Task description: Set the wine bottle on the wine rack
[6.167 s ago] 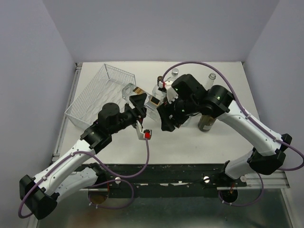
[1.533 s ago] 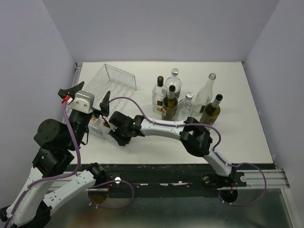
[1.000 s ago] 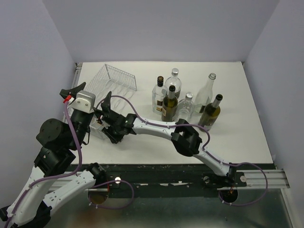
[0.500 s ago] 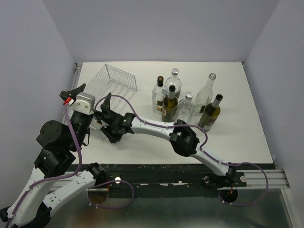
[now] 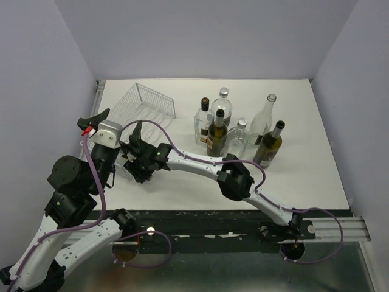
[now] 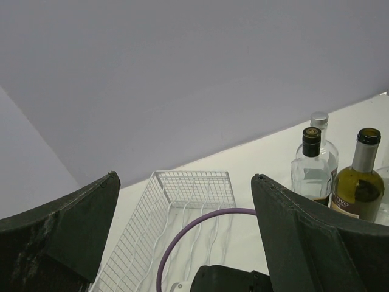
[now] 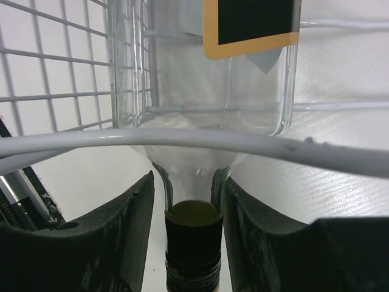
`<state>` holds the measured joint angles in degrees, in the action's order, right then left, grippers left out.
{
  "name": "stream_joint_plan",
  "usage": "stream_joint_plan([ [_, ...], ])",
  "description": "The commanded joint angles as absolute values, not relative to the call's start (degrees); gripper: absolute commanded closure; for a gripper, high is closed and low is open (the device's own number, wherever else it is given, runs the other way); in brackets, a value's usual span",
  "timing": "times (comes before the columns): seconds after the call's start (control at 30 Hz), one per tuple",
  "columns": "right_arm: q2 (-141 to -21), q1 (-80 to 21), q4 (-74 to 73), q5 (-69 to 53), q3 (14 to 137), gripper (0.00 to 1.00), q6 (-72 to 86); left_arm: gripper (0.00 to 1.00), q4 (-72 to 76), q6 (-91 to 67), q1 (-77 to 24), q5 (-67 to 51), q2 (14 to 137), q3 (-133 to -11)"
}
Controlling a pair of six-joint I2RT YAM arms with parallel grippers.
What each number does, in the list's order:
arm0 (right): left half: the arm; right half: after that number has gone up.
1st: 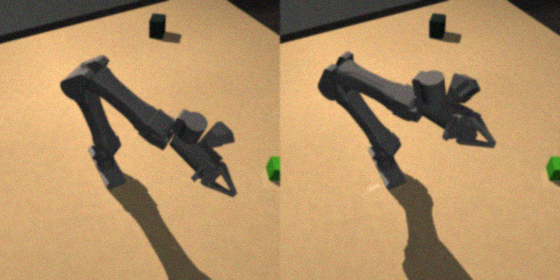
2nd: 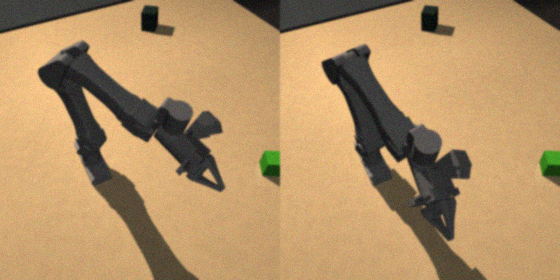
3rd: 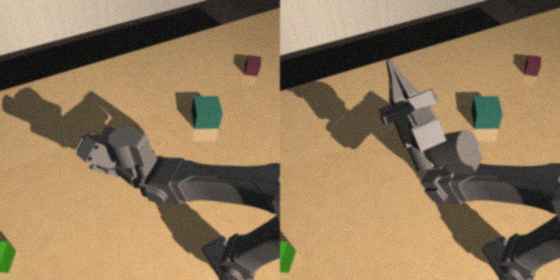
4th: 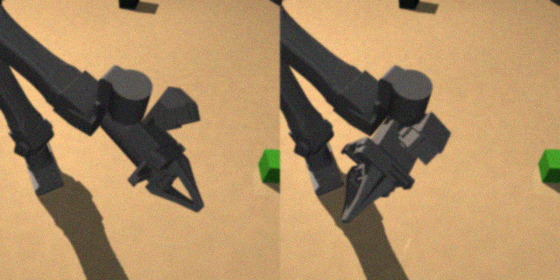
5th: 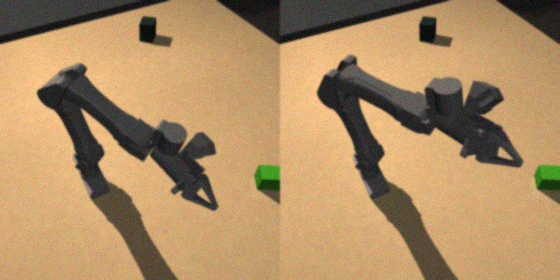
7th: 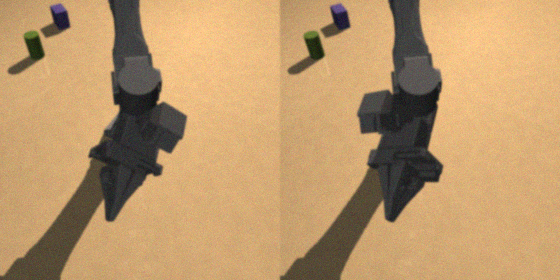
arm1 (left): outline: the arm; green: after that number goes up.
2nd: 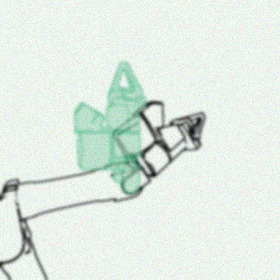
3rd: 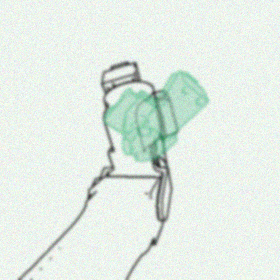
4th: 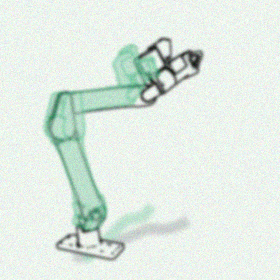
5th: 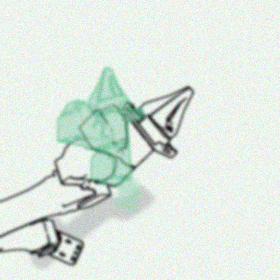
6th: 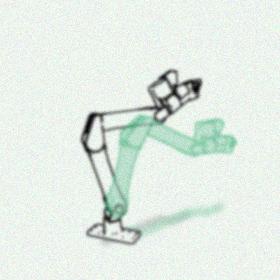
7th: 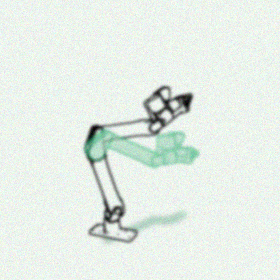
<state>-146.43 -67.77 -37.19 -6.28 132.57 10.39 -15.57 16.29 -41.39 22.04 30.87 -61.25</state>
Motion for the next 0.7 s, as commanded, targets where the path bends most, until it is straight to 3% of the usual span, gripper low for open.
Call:
stream_joint_plan([
  [0.0, -147.13, -68.38, -36.65, -7.82, 135.18, 0.44, 9.67, 0.01, -15.12, 16.7, -41.66, 22.5, 29.8, -61.08],
  [0.27, -145.03, -68.38, -37.0, -4.23, 132.55, 0.26, 10.55, 0.01, -15.38, 16.96, -41.66, 22.85, 28.48, -60.82],
  [0.5, -131.95, -68.38, -29.12, -5.53, 117.54, 0.07, 7.92, 0.01, -15.12, 17.23, -41.57, 22.41, 28.3, -61.96],
  [0.67, -123.41, -68.29, -27.15, -6.42, 112.33, 0.02, 5.72, 0.01, -15.47, 17.32, -41.66, 20.83, 28.04, -63.37],
])
